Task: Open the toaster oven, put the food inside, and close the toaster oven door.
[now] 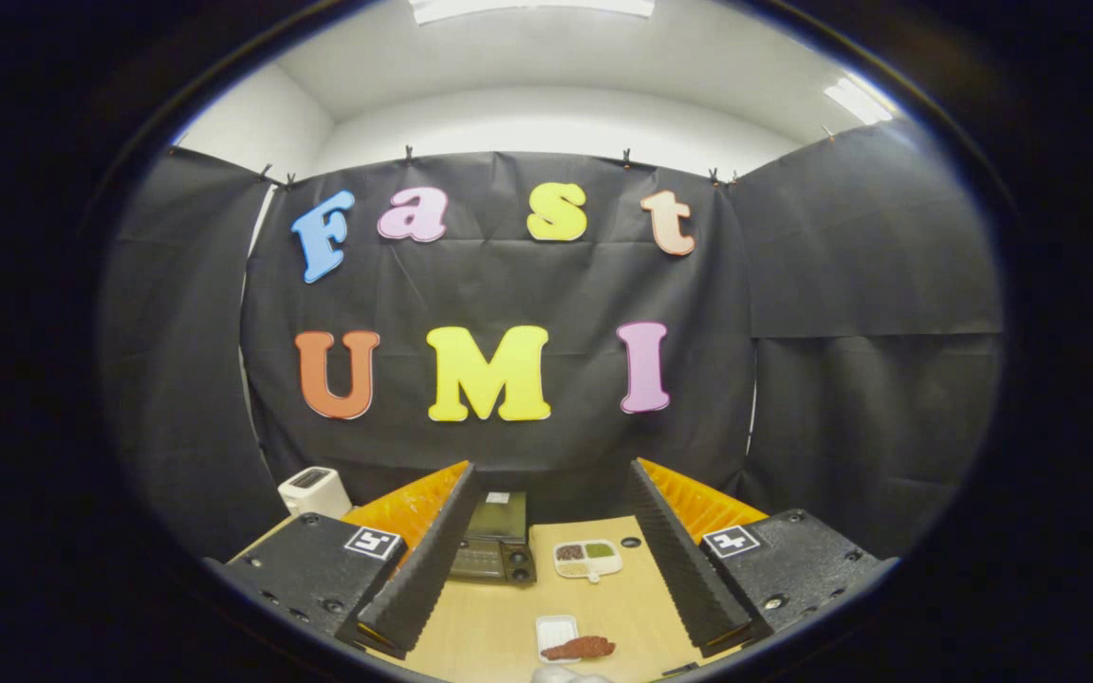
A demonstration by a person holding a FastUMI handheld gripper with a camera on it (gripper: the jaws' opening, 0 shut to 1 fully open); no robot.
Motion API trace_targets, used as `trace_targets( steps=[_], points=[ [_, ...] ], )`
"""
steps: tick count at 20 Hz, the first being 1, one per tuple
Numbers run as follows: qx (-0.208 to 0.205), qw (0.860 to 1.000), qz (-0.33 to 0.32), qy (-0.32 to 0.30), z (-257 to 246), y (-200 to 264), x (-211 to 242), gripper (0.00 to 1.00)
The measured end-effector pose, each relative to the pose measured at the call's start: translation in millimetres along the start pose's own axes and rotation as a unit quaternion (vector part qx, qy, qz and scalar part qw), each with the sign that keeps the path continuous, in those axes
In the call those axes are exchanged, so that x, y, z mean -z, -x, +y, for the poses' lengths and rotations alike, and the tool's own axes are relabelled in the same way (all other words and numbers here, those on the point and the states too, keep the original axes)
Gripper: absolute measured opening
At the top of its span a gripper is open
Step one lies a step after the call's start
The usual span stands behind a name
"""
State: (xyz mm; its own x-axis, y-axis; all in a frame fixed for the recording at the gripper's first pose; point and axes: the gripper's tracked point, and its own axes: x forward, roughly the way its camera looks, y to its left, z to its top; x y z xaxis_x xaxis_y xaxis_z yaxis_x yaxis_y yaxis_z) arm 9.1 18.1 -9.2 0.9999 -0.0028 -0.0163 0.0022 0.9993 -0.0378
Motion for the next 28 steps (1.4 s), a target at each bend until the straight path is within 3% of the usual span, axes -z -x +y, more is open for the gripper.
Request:
trace_targets(
  steps=[8,14,23,28],
  points=[
    [0.006,1.000,0.009,-0.008,32.9,-53.9,28.9,1.00],
    [-0.035,0.999,0.034,-0.021,102.3,-128.1,70.0,1.00],
    [-0.072,0.993,0.092,0.005,192.6,-241.2,178.4,1.00],
    [-0.062,0.987,0.147,0.001,210.5,-283.4,246.5,1.00]
  ],
)
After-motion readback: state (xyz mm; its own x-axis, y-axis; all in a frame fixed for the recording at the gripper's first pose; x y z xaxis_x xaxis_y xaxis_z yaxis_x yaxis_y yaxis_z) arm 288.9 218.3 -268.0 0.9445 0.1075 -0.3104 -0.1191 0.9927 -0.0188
